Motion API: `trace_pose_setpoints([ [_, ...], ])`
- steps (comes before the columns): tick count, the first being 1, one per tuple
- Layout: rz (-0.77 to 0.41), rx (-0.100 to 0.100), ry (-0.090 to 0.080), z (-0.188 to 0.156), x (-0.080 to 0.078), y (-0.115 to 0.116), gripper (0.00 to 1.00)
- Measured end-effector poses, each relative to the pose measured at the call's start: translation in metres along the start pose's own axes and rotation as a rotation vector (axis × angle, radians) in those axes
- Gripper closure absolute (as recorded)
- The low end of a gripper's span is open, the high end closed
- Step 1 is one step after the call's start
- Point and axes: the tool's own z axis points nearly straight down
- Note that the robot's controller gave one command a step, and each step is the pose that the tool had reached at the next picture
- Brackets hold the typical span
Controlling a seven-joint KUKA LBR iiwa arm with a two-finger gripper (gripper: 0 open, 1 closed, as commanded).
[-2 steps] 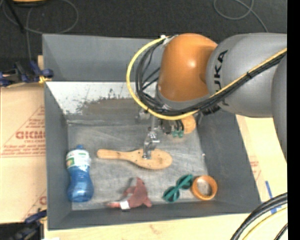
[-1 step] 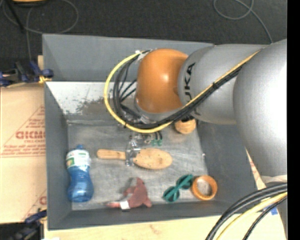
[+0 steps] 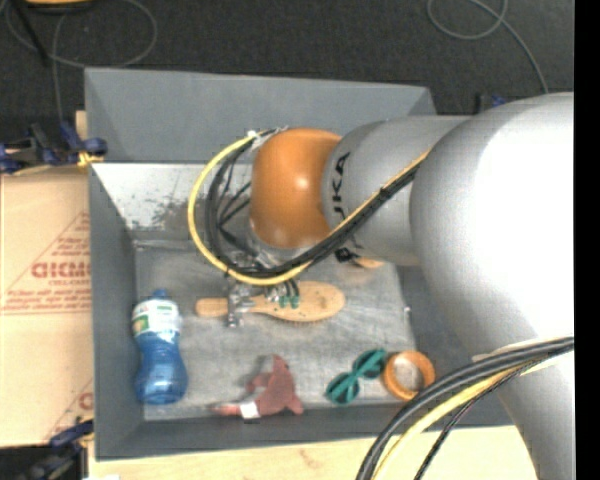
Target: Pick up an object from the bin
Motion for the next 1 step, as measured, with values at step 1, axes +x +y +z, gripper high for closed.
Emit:
trace_pose_setpoints([
  [1,0.0,0.0,0.0,0.0,0.0,0.0,1.0],
])
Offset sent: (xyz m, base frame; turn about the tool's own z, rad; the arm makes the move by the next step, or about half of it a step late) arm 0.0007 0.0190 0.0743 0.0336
